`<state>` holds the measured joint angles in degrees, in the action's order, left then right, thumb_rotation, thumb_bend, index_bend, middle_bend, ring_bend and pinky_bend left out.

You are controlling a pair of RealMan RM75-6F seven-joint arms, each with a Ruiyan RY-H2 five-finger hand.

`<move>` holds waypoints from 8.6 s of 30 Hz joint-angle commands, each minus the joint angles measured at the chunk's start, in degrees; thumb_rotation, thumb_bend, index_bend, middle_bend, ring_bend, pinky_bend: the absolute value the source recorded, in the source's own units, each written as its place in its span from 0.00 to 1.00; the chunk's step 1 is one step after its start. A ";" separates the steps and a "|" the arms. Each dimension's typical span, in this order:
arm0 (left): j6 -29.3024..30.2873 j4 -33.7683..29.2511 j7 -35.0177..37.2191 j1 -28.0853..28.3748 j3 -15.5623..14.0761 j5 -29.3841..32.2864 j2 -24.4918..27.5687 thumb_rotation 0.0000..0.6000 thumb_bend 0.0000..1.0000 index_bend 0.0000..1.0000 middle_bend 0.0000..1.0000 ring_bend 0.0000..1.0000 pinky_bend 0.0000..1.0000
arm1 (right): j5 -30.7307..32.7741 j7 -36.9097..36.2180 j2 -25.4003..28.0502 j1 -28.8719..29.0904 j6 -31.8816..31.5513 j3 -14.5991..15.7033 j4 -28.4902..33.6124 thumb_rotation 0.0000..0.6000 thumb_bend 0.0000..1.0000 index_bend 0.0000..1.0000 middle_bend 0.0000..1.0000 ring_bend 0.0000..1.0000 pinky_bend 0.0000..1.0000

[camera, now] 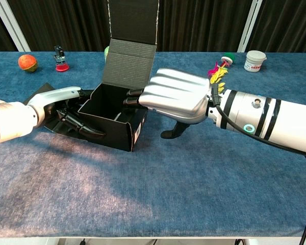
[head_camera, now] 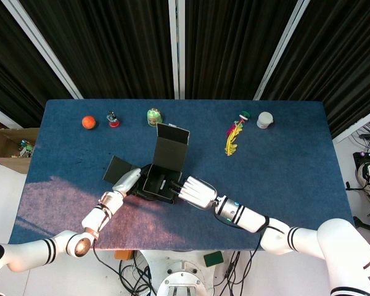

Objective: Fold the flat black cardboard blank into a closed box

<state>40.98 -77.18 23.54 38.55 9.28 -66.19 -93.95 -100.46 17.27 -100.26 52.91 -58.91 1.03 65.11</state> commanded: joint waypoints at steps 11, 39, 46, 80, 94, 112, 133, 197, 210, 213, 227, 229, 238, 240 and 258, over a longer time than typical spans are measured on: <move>-1.37 -1.06 2.27 -0.55 0.81 0.25 0.54 1.00 0.02 0.46 0.43 0.54 0.78 | -0.91 -0.26 -1.17 1.88 2.44 0.14 -2.64 1.00 0.33 0.83 0.65 0.72 1.00; 4.30 -3.42 -2.91 -2.37 0.40 -1.74 0.60 1.00 0.03 0.33 0.27 0.29 0.59 | -1.21 -2.12 -0.40 2.67 -1.24 -1.40 -5.04 1.00 0.23 0.59 0.50 0.73 1.00; 7.09 -6.03 -9.23 -3.04 -0.58 -1.07 1.25 1.00 0.03 0.22 0.15 0.15 0.39 | 0.96 -1.07 1.92 1.83 -1.45 -2.94 -1.18 1.00 0.08 0.20 0.22 0.70 1.00; 32.97 -24.63 -38.02 -11.89 -5.79 -6.21 9.77 1.00 0.00 0.03 0.00 0.02 0.24 | 34.70 -35.58 5.98 -15.08 7.19 -8.97 25.91 1.00 0.00 0.00 0.02 0.68 1.00; 33.72 -23.07 -32.41 -13.34 -4.55 -10.00 10.78 1.00 0.00 0.03 0.00 0.02 0.24 | 44.03 -30.74 -6.40 -10.10 10.62 -16.02 17.11 1.00 0.00 0.00 0.04 0.68 1.00; 35.56 -21.68 -28.66 -15.82 -5.06 -13.89 10.82 1.00 0.00 0.04 0.01 0.03 0.24 | 43.07 -27.86 -20.36 -9.41 4.03 -19.41 5.76 1.00 0.03 0.04 0.21 0.71 1.00; 29.73 -8.12 -24.68 -10.40 -10.80 -31.47 3.29 1.00 0.00 0.42 0.40 0.82 1.00 | 50.45 -41.39 -8.10 -12.36 18.06 -35.88 23.01 1.00 0.43 0.44 0.49 0.81 1.00; 48.93 15.08 -26.77 -4.79 -6.94 -41.30 -2.31 1.00 0.27 0.28 0.29 0.79 1.00 | 42.99 -42.16 -2.31 -8.83 21.95 -21.94 19.41 1.00 0.43 0.42 0.47 0.81 1.00; 46.01 20.35 -26.91 -2.72 -8.94 -42.02 -4.76 1.00 0.27 0.31 0.29 0.79 1.00 | 43.46 -39.13 -3.32 -7.65 21.16 -20.69 17.02 1.00 0.43 0.42 0.47 0.81 1.00; 45.00 22.41 -26.67 -2.04 -9.68 -42.35 -5.74 1.00 0.27 0.32 0.29 0.79 1.00 | 43.80 -37.33 -3.75 -7.03 20.74 -20.31 16.04 1.00 0.43 0.42 0.47 0.81 1.00; 43.65 34.52 -25.27 -1.04 -13.46 -43.42 -11.42 1.00 0.27 0.34 0.30 0.79 1.00 | 43.24 -34.24 -6.40 -6.40 19.51 -18.85 10.67 1.00 0.43 0.40 0.46 0.81 1.00; 43.67 35.41 -25.50 -0.95 -13.83 -43.56 -11.78 1.00 0.27 0.34 0.31 0.79 1.00 | 42.43 -34.42 -6.56 -6.46 19.49 -18.67 10.12 1.00 0.43 0.40 0.45 0.81 1.00; 44.88 36.81 -25.40 -1.34 -15.66 -43.93 -12.30 1.00 0.27 0.40 0.36 0.79 1.00 | 38.22 -35.62 -7.72 -6.97 18.44 -17.72 7.94 1.00 0.43 0.39 0.44 0.81 1.00; 45.33 36.92 -25.76 -1.57 -16.10 -44.10 -12.22 1.00 0.27 0.40 0.36 0.79 1.00 | 37.92 -36.04 -7.96 -7.11 18.42 -17.69 7.56 1.00 0.43 0.39 0.44 0.81 1.00; 37.73 31.42 -33.40 0.67 -16.54 -42.31 -9.70 1.00 0.27 0.43 0.37 0.79 1.00 | 34.84 -37.17 -7.48 -7.49 18.62 -17.00 8.33 1.00 0.43 0.37 0.44 0.81 1.00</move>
<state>79.98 -44.56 -8.51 38.69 -7.23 -108.82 -104.36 -65.63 -19.90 -107.76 45.42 -40.28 -15.97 73.44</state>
